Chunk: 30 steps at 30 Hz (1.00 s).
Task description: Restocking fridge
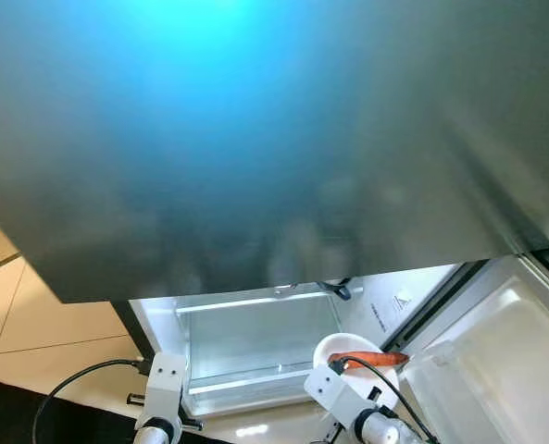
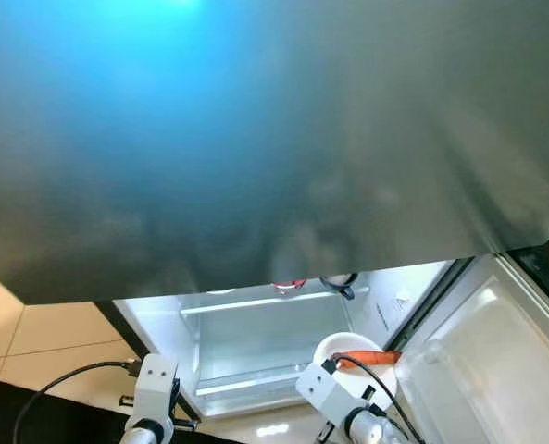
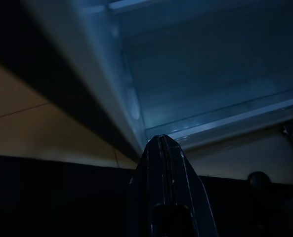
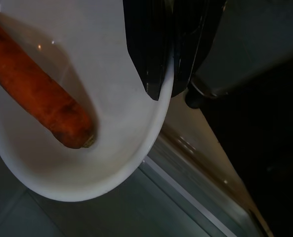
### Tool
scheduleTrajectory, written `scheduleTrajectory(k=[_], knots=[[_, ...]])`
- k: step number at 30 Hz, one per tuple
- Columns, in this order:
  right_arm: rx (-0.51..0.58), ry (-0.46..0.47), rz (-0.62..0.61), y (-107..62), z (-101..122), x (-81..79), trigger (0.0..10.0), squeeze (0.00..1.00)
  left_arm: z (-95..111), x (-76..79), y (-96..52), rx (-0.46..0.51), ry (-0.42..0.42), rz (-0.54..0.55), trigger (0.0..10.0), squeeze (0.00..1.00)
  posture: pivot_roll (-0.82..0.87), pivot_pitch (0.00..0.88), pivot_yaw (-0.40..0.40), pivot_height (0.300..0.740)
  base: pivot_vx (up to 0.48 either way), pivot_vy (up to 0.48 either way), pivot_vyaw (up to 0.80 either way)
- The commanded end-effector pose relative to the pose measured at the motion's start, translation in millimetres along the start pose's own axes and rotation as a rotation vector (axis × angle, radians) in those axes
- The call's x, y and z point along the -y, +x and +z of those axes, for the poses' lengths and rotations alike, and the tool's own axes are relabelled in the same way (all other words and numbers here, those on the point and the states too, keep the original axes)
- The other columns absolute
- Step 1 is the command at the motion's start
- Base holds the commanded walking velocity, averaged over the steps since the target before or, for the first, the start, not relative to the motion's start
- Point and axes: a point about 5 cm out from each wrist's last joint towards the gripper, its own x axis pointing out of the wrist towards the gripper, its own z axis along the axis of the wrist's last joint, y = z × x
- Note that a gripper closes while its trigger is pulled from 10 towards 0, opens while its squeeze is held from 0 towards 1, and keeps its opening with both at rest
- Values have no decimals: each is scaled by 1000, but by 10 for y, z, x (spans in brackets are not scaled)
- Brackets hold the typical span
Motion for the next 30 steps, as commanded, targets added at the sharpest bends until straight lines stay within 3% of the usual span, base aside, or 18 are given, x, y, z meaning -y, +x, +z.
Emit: scheduleTrajectory(k=[1,30], knots=[[-8,3,-12,-9,-24,23,10000,0,-60,-34,-37,-17,-4,10,10000,0,-92,113,-37,740,0,0,0],[4,18,-11,4,13,35,10000,0,-65,-43,-35,-25,-17,-3,10000,0,-86,118,-42,740,0,0,0]])
